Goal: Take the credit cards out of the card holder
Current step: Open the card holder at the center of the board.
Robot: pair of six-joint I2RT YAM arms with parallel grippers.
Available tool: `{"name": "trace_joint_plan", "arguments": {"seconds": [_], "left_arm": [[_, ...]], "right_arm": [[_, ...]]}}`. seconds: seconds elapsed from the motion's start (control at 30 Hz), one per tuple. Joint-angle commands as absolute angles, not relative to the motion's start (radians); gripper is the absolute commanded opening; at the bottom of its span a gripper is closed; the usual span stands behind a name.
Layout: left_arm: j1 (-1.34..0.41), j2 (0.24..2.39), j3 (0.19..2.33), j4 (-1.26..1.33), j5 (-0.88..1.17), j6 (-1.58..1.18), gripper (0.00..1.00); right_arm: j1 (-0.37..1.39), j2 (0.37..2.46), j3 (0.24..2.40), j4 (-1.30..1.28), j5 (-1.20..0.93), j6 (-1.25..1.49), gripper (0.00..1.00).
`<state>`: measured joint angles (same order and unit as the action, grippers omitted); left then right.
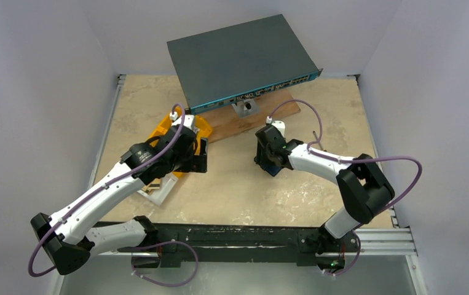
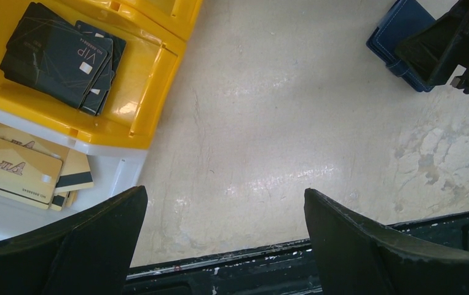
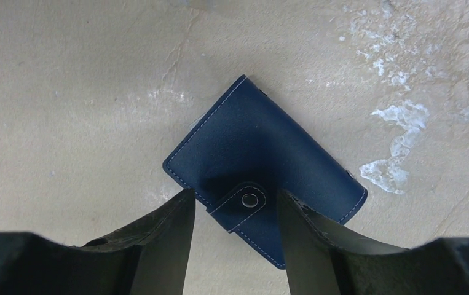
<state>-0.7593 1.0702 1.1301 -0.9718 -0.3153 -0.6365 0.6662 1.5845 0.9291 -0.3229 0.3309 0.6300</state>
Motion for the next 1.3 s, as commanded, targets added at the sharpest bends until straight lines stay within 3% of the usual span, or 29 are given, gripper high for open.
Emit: {"name": "trace_joint_plan", "arguments": {"seconds": [0.0,0.13,0.47,0.63,0.8,1.07,1.27], "left_arm": [[-0.754,1.086,1.127,-0.969,-0.298,-0.647,1.00],[-0.754,1.096,1.125,-0.964,-0.290,-0.647,1.00],[-0.753,1.125,1.120,-0.959,-0.282,-0.657,1.00],[-0.753,1.155,1.117,-0.941,-0.254,-0.665,0.99],[-0.753,1.185,1.111,-0.912,-0.206,-0.674,0.95],[-0.752,1.210,1.053,-0.794,-0.077,-0.705,0.73],[-0.752,1.279,1.006,-0.665,0.066,-0.753,0.38]], "right_arm": [[0.657,1.585,0.918,-0.287,0.377,0.655,0.50],[0.649,1.601,0.903,-0.264,0.371,0.659,0.48],[0.653,1.640,0.888,-0.264,0.354,0.674,0.21],[0.661,1.609,0.861,-0.234,0.303,0.663,0.02],[0.722,1.572,0.846,-0.207,0.234,0.662,0.00],[0.836,1.491,0.777,-0.074,0.115,0.658,0.00],[0.905,1.472,0.751,0.023,0.065,0.624,0.00]]}}
